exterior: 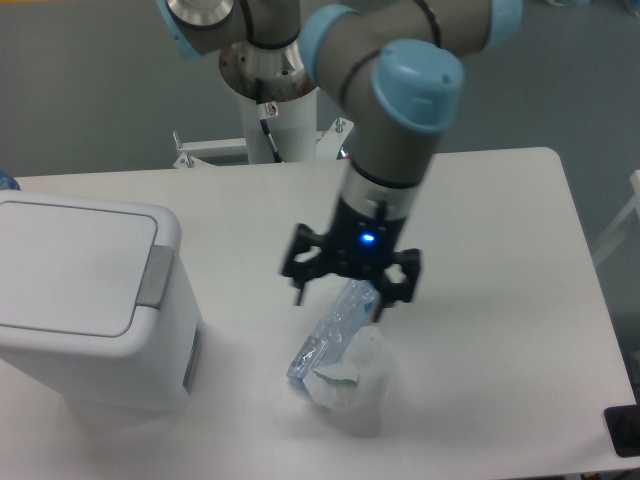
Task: Open the trash can
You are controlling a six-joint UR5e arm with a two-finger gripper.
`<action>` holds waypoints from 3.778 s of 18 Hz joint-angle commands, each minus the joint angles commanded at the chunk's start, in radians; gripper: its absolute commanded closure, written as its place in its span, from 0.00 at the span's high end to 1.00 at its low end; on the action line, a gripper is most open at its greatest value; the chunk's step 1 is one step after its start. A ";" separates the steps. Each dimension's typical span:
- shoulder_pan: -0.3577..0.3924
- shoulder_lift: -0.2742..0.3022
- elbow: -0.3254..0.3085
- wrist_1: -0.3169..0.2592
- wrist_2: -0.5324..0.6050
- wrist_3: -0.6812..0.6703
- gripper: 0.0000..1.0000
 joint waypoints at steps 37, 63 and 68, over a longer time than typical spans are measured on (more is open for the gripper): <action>-0.098 0.064 -0.127 0.094 -0.058 -0.082 1.00; -0.098 0.058 -0.133 0.094 -0.038 -0.086 1.00; -0.098 0.055 -0.130 0.091 -0.040 -0.088 1.00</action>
